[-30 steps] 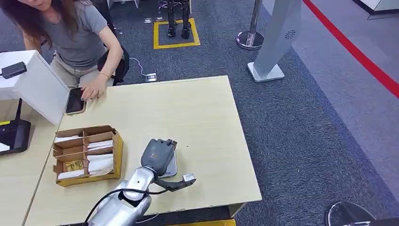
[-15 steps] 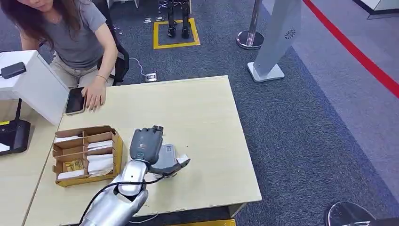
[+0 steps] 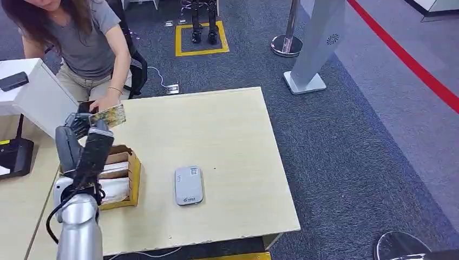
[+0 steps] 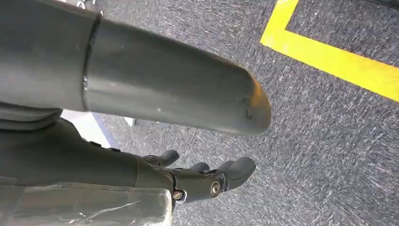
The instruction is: Pass the card to the sensor for recognition and then transmit it.
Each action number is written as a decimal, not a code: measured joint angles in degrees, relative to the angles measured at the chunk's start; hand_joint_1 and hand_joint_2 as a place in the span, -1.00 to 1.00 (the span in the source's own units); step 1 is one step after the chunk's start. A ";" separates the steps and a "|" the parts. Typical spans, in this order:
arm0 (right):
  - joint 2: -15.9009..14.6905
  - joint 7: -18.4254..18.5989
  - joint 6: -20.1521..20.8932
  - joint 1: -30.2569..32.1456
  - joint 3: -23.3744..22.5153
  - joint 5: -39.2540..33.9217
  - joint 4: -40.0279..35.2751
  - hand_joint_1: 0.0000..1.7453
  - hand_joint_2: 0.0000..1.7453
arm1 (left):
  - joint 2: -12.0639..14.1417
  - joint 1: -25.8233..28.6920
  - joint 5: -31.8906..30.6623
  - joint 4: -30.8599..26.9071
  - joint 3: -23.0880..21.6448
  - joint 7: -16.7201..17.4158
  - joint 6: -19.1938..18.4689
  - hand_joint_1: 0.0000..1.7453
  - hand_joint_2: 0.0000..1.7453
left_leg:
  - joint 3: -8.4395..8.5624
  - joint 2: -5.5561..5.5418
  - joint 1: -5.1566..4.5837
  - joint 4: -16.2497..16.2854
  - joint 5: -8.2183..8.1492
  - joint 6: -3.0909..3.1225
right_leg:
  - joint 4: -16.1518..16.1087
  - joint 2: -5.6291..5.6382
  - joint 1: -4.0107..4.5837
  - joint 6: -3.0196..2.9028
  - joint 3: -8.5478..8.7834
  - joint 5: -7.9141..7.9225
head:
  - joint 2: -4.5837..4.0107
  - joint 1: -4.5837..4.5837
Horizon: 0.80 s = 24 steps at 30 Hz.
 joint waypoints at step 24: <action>0.00 -0.09 0.90 -1.43 1.44 0.00 0.00 -1.00 -1.00 | 2.27 -4.89 -8.15 4.33 18.40 -0.66 0.84 1.00 1.00 | 0.00 -0.11 -0.04 0.02 0.00 0.00 | -0.02 -0.06 -0.01 0.00 -0.01 0.00 | 0.00 0.00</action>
